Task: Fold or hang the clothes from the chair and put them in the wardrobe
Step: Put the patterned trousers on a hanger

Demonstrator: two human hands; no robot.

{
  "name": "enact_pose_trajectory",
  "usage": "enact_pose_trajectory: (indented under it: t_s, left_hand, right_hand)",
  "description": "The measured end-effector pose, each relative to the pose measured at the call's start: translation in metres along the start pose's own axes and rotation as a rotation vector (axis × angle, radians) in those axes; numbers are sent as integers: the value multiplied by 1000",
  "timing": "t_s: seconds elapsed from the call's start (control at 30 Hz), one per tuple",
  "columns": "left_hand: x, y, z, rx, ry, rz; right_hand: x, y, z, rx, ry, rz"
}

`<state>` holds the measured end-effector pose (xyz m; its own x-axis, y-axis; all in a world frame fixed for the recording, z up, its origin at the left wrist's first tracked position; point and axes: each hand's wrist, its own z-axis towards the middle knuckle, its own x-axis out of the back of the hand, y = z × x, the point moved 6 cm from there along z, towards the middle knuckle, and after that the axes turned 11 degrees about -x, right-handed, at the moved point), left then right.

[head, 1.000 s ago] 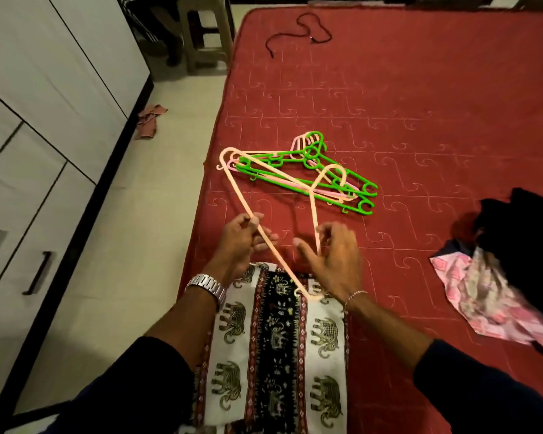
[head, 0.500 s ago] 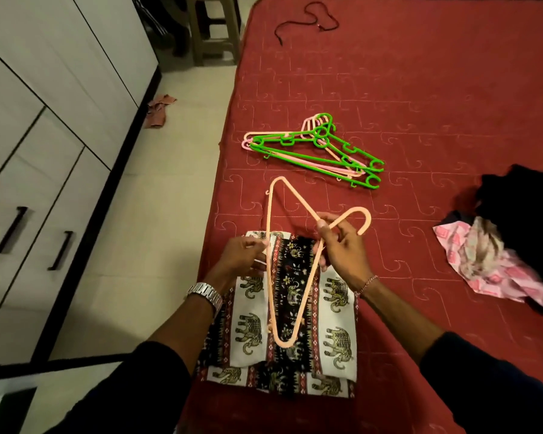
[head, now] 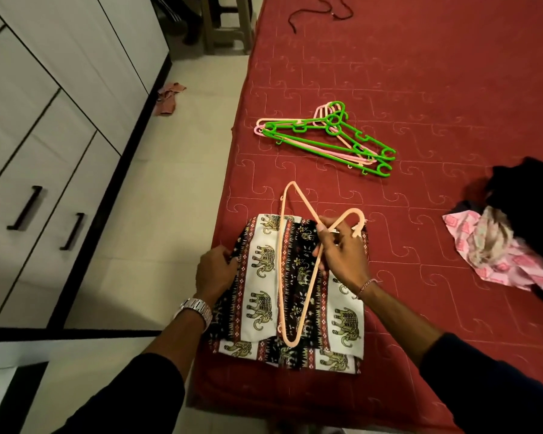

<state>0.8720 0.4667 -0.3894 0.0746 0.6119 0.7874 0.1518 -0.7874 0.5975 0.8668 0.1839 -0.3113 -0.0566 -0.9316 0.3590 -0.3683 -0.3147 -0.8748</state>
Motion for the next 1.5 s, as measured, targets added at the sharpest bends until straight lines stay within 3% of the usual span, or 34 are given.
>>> enact_pose_trajectory:
  t_s: [0.1, 0.2, 0.4, 0.67, 0.9, 1.13, 1.33, 1.5]
  left_hand:
    - [0, 12, -1, -50, -10, -56]
    - [-7, 28, -2, -109, -120, -246]
    - [-28, 87, -10, -215, -318, -527]
    - [-83, 207, -32, -475, -456, -471]
    - [-162, 302, -80, -551, -574, -401]
    - [-249, 385, -114, -687, -658, -277]
    - [-317, 446, -137, -713, -682, -73]
    - [-358, 455, -149, -655, -698, -21]
  right_hand:
    - [5, -3, -4, 1, -11, 26]
    - [15, -9, -7, 2, -18, 41]
    - [61, -14, -5, 51, 123, -48]
    - [171, 0, -7, 101, 322, -164]
    - [285, 17, -16, 118, 477, -323]
    - [382, 26, -37, 140, 589, -329]
    - [436, 51, -52, 91, 628, -323]
    - [462, 59, -59, 104, 642, -279]
